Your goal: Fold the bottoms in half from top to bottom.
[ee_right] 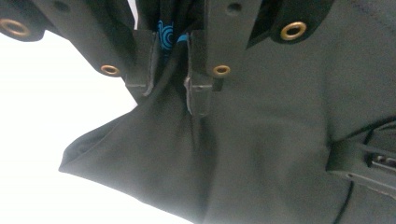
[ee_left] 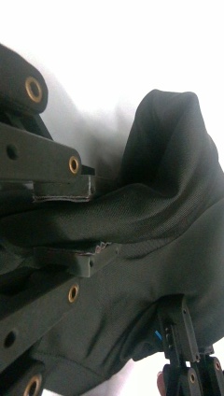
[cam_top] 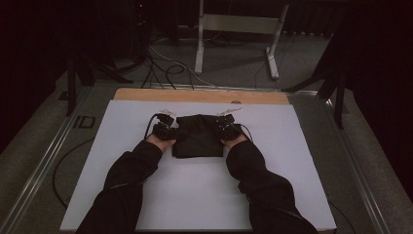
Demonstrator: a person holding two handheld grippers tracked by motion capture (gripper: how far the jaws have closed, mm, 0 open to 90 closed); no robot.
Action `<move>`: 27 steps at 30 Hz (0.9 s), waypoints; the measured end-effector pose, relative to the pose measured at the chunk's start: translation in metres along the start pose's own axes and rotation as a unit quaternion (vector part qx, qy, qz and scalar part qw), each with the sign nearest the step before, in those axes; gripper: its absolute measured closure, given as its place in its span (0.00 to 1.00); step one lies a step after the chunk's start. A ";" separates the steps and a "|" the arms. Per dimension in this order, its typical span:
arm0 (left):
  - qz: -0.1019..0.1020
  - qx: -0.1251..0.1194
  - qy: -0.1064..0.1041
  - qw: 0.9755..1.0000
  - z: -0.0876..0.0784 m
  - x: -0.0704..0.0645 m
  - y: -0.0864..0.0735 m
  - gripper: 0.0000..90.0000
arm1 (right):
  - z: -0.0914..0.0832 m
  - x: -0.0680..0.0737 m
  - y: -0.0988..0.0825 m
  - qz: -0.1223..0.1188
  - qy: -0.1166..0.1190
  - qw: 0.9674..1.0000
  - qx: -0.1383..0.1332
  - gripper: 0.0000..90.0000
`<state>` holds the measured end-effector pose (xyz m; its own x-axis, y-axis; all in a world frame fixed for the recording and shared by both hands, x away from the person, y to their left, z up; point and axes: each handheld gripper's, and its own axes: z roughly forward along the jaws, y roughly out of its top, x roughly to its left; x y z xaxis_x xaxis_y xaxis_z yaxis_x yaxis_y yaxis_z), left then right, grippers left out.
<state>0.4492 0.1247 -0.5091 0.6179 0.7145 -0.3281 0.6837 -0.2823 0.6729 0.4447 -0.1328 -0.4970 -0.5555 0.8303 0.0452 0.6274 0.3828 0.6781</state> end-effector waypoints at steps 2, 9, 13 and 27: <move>0.001 0.000 0.002 1.000 0.001 0.000 0.000 0.80 | 0.002 0.000 -0.001 0.000 -0.001 1.000 0.003 0.86; -0.001 0.009 0.012 1.000 0.007 0.002 0.000 0.80 | 0.007 -0.001 -0.001 0.000 -0.007 1.000 0.010 0.86; -0.005 0.009 0.017 1.000 0.008 0.002 0.000 0.78 | 0.010 -0.003 -0.002 -0.002 -0.007 1.000 0.012 0.86; 0.010 0.014 0.038 0.999 0.012 0.001 0.001 0.64 | 0.012 -0.002 -0.003 0.001 -0.014 1.000 0.014 0.83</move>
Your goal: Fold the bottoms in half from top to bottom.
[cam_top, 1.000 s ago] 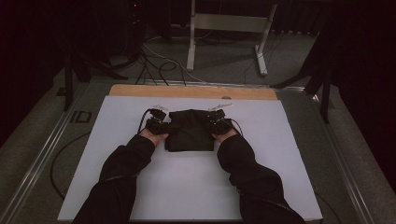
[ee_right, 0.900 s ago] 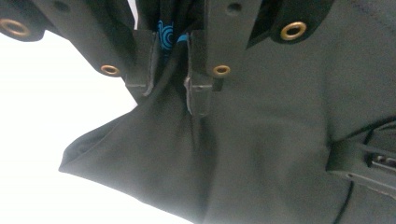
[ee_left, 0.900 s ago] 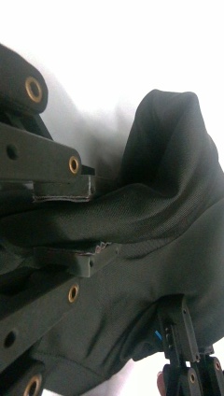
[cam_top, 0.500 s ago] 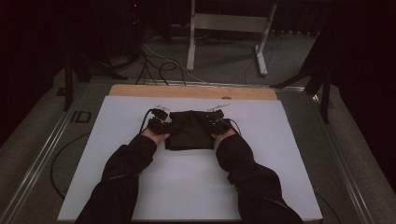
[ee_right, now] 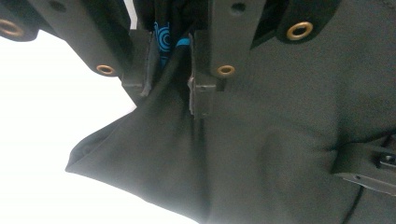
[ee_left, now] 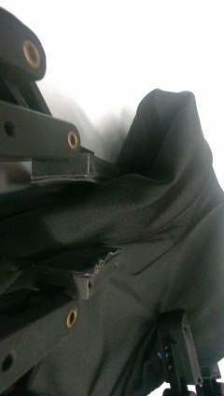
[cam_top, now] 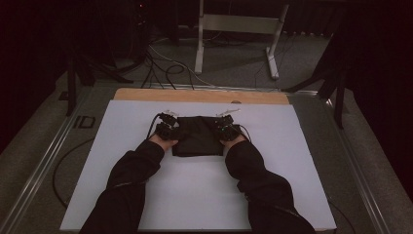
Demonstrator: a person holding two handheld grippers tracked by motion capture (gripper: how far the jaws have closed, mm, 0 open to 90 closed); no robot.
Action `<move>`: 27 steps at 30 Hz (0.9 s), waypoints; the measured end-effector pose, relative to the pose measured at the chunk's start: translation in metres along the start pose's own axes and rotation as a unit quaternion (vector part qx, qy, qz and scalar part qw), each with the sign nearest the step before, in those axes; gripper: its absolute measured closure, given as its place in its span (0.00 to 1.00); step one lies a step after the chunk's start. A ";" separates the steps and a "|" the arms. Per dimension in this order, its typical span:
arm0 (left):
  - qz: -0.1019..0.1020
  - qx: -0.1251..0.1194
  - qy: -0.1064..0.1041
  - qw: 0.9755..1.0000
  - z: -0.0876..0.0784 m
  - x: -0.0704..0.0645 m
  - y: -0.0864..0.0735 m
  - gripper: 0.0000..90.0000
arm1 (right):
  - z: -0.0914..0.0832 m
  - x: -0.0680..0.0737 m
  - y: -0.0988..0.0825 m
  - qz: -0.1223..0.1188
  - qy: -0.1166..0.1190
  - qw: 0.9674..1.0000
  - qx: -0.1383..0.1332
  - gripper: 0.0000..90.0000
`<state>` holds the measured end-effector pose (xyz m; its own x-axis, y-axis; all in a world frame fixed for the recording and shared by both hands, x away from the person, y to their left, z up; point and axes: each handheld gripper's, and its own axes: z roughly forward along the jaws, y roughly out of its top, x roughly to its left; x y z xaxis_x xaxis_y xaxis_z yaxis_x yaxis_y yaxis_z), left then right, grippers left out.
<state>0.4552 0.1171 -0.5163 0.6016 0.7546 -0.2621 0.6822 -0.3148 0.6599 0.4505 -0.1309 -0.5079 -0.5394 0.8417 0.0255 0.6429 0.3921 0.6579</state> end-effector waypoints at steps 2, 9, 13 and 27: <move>-0.002 0.001 -0.002 1.000 0.000 0.001 0.000 0.63 | 0.000 0.000 0.000 0.002 0.001 1.000 -0.001 0.83; -0.007 0.007 0.012 1.000 -0.003 0.002 0.002 0.50 | -0.003 -0.002 0.003 -0.002 -0.017 1.000 0.000 0.72; -0.013 0.009 0.021 1.000 -0.003 0.002 0.003 0.38 | -0.003 -0.003 0.003 0.003 -0.013 1.000 0.003 0.54; 0.017 -0.023 -0.029 0.999 -0.019 -0.007 0.005 0.01 | -0.010 0.003 0.010 0.000 0.028 1.000 -0.009 0.09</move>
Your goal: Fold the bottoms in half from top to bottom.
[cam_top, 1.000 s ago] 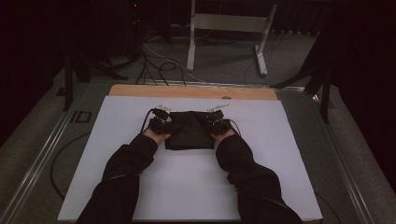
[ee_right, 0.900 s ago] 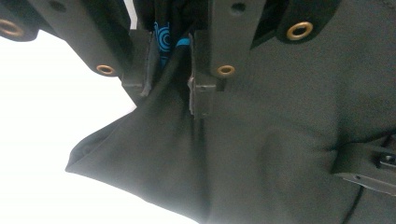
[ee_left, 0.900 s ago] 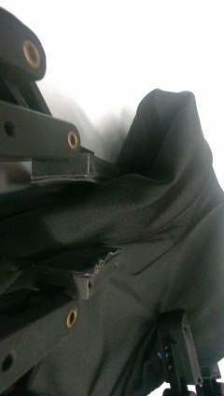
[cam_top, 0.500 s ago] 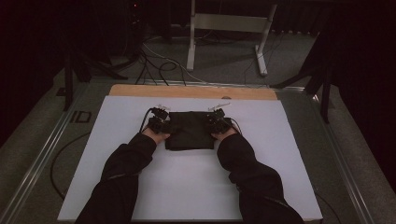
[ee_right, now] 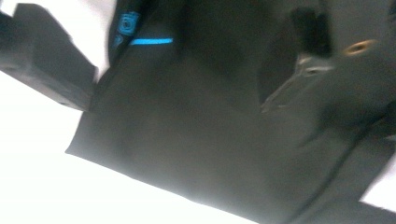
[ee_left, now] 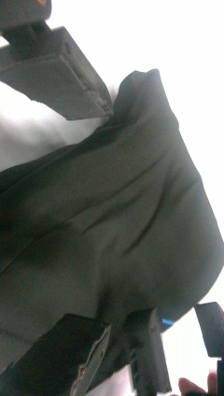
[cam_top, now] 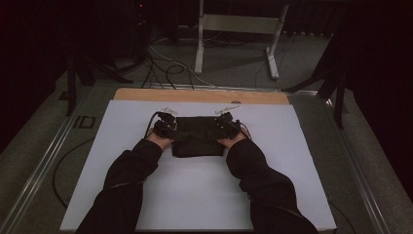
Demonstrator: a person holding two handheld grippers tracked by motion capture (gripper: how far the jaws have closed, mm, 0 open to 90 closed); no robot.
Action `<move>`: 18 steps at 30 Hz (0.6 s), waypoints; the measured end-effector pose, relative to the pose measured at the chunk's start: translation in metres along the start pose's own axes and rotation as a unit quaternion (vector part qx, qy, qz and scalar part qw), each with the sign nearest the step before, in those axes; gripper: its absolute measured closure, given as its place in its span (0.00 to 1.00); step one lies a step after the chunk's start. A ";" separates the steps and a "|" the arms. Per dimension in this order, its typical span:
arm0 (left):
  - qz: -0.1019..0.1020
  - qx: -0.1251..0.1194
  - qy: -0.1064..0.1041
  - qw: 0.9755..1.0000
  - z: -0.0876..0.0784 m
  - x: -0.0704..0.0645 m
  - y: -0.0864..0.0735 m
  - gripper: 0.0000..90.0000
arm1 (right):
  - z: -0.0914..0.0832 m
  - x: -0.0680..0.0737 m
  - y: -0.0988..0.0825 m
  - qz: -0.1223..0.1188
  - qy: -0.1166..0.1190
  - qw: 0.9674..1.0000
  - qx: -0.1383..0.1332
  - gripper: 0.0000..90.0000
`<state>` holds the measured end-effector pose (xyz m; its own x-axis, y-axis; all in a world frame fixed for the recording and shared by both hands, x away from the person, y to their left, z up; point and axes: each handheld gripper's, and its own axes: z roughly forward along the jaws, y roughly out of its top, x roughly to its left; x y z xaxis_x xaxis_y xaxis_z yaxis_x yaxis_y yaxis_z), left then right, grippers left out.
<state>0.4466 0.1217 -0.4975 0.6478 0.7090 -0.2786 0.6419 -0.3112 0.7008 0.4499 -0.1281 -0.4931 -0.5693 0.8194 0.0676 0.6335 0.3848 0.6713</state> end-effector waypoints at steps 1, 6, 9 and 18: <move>0.003 -0.002 -0.001 1.000 -0.002 -0.001 0.000 0.00 | -0.001 0.000 0.000 -0.001 -0.005 1.000 -0.005 0.09; 0.018 -0.007 -0.013 1.000 -0.011 -0.005 0.001 0.00 | -0.006 0.001 0.000 -0.007 0.001 1.000 -0.014 0.09; 0.020 -0.006 -0.014 1.000 -0.014 -0.007 0.001 0.00 | -0.009 0.002 0.002 -0.013 0.002 1.000 -0.017 0.09; 0.036 0.001 -0.041 0.998 -0.027 -0.015 0.002 0.00 | -0.018 0.005 0.006 -0.031 0.006 0.999 -0.023 0.09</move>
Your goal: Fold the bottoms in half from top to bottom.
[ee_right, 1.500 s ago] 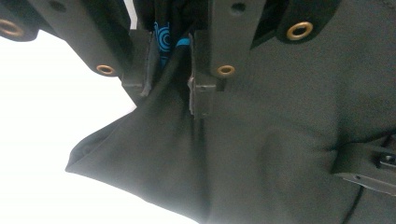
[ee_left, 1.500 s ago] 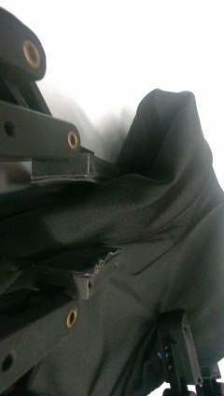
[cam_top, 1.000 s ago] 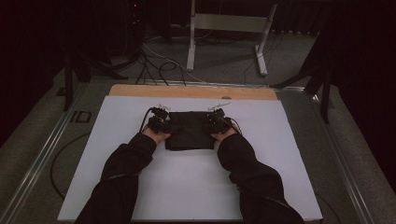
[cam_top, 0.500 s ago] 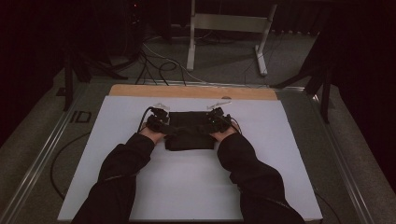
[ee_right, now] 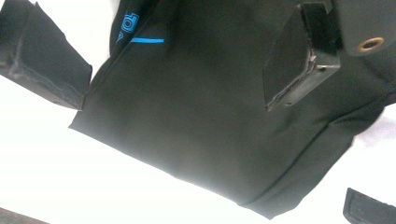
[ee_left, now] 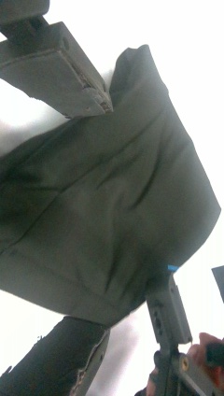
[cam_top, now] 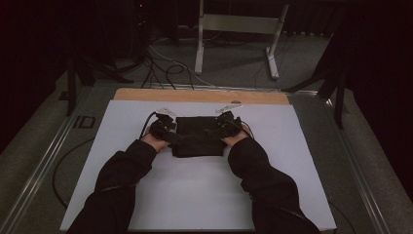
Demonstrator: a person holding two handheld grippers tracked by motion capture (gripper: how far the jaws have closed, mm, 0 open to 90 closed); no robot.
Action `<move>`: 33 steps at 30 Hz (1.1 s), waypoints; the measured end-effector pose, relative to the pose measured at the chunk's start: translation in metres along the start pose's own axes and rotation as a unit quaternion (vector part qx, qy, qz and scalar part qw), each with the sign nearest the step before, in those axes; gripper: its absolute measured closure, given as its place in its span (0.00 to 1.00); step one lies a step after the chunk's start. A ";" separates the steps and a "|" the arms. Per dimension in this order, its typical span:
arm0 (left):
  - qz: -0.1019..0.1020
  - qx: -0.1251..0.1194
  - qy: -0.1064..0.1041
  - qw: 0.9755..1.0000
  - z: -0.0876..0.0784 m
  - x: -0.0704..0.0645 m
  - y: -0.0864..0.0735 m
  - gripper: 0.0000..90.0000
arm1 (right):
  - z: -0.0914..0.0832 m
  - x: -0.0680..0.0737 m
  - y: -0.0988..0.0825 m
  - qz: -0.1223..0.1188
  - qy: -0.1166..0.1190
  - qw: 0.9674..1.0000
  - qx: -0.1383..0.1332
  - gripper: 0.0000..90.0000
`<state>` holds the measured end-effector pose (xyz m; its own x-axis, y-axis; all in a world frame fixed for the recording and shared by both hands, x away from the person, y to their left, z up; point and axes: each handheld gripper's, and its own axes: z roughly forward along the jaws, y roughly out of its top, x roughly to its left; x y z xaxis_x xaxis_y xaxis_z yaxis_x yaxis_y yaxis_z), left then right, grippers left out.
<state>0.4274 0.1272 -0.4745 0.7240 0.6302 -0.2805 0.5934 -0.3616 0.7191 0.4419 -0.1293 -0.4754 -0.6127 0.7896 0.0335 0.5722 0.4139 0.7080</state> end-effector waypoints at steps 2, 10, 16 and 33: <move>0.006 -0.003 -0.008 1.000 -0.003 -0.003 0.001 0.00 | -0.001 0.001 0.001 -0.002 0.003 1.000 -0.004 0.09; 0.022 -0.025 -0.032 0.999 -0.010 -0.016 0.005 0.00 | -0.004 0.002 0.001 -0.010 0.010 1.000 -0.015 0.09; 0.036 -0.032 -0.048 0.998 -0.012 -0.022 0.003 0.00 | -0.008 0.006 0.000 -0.017 0.021 0.999 -0.021 0.09; 0.070 -0.043 -0.073 0.994 -0.022 -0.040 -0.004 0.00 | -0.020 0.010 -0.006 -0.029 0.051 0.997 -0.042 0.09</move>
<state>0.3883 0.1184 -0.4519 0.8445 0.4687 -0.2591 0.4559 -0.3752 0.8071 0.4213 -0.1328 -0.4648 -0.6987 0.7130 0.0590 0.4891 0.4158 0.7668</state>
